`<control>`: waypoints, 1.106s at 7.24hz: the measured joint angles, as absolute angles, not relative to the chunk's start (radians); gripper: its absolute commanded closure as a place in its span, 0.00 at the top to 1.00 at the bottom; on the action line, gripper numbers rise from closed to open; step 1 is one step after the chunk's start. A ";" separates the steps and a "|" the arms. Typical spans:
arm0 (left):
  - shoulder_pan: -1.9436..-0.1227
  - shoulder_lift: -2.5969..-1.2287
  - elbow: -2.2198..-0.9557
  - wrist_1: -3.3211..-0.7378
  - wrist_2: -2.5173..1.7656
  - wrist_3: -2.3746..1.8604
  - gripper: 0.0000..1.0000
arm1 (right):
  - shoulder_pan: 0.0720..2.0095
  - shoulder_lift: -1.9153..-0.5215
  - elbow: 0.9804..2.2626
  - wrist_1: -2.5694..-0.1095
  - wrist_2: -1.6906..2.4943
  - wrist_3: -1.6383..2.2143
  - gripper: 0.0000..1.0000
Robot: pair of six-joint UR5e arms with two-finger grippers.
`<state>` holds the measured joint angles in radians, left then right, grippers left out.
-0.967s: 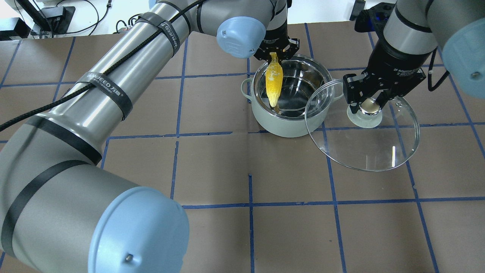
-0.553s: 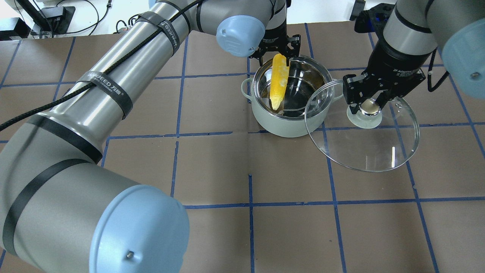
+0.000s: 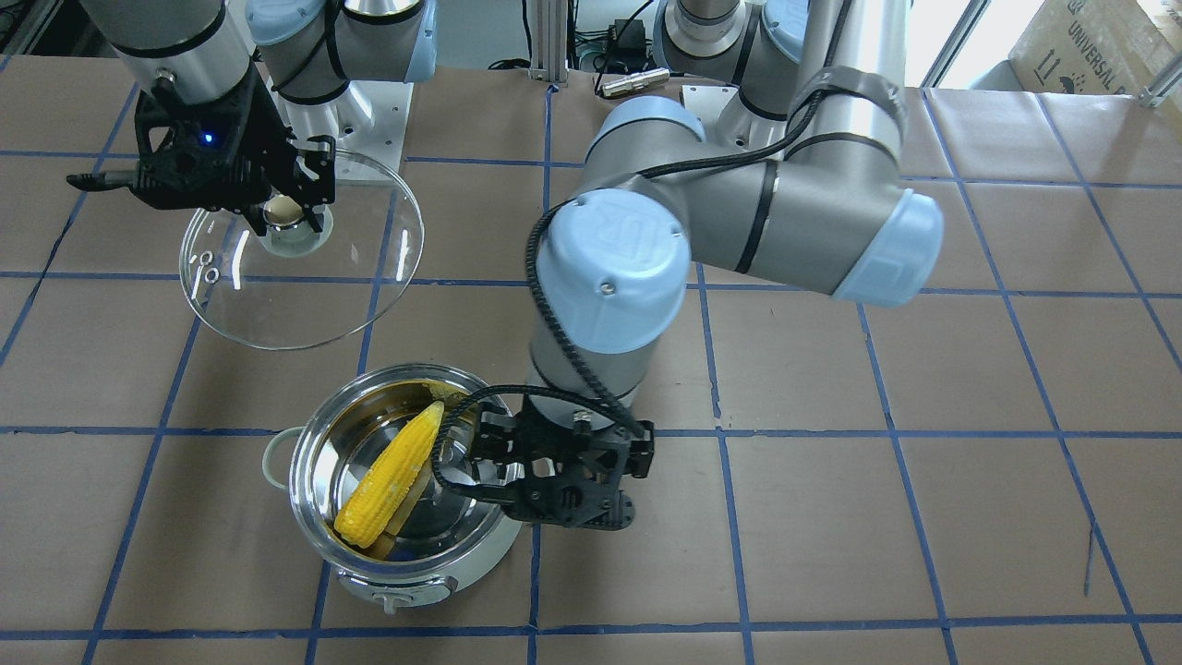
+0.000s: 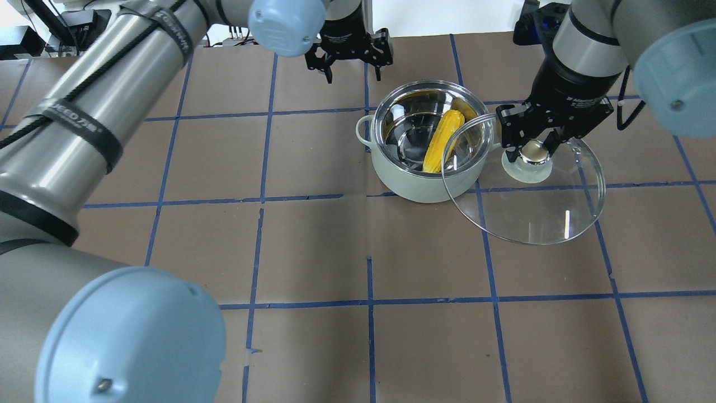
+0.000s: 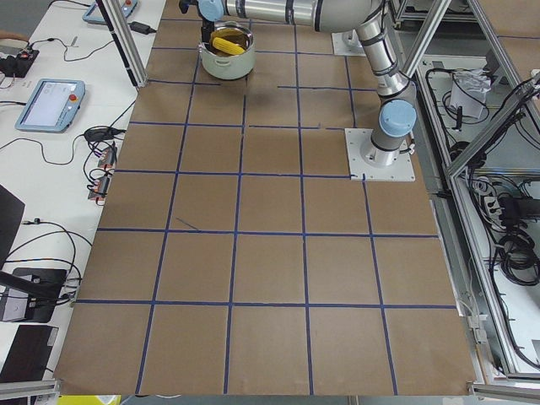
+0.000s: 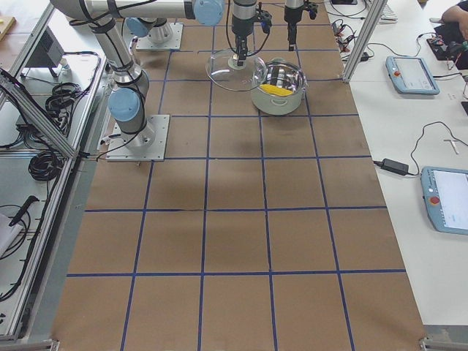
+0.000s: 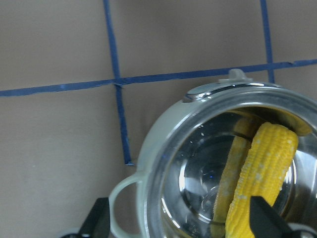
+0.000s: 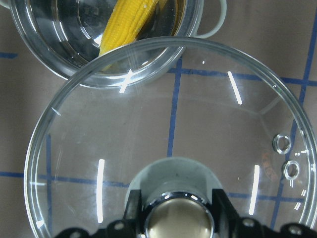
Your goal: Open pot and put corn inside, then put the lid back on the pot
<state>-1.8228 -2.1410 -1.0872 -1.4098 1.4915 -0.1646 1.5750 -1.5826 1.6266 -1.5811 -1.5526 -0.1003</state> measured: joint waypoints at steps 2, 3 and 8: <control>-1.708 -1.996 -1.242 -1.438 1.539 -0.084 1.00 | 1.610 -1.462 1.566 -1.667 -1.551 -0.090 0.24; -1.656 -1.911 -1.323 -1.460 1.565 -0.069 1.00 | 1.632 -1.401 1.518 -1.697 -1.552 -0.088 0.24; -1.553 -1.692 -1.427 -1.701 1.588 -0.003 1.00 | 1.712 -1.174 1.324 -1.756 -1.562 -0.086 0.24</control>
